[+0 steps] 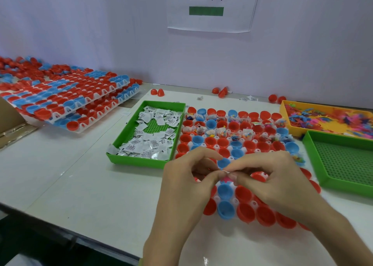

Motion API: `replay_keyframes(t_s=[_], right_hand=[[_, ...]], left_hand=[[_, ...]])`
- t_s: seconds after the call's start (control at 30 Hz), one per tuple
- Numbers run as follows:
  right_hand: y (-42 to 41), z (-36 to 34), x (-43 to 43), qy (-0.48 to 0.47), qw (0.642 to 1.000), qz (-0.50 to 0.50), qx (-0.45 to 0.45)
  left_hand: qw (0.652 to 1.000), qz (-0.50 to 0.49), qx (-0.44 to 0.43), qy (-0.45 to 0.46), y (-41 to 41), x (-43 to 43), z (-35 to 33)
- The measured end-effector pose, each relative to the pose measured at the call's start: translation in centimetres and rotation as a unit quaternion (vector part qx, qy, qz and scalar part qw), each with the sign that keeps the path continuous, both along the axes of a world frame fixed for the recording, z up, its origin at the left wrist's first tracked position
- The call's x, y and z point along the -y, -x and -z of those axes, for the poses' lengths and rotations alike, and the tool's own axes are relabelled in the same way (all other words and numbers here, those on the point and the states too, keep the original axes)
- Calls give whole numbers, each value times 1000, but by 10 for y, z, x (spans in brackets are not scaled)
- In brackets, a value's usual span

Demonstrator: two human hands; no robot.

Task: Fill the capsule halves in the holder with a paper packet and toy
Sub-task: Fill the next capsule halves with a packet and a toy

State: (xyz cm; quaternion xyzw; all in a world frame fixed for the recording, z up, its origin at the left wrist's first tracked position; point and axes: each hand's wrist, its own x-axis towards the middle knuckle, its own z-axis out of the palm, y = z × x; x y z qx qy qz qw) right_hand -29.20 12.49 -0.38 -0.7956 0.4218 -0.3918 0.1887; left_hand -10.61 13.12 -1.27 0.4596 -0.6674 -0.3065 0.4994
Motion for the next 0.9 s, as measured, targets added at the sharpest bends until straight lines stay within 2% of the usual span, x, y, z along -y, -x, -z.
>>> replay_keyframes(t_s=[0.2,0.3,0.43,0.53,0.77,0.9], right_hand=[[-5,-1,-3,-11,999,-13,48],[-8,1,-4,6,998,15,53],[-7,3,-3,11,997,31,77],[-5,4,-3,19,995,43,88],[-10,7,-3,93,990,33,104],[-13,8,-4,115,986,30,117]], left_hand=[[999,-31,-30,12,1,1,0],[998,-37,-50,13,5,1,1],[998,-9,-64,0,5,1,-1],[997,29,-63,-45,2,1,-4],[964,85,-208,-142,-4,-2,-6],[958,90,-229,-150,-4,-2,-6]])
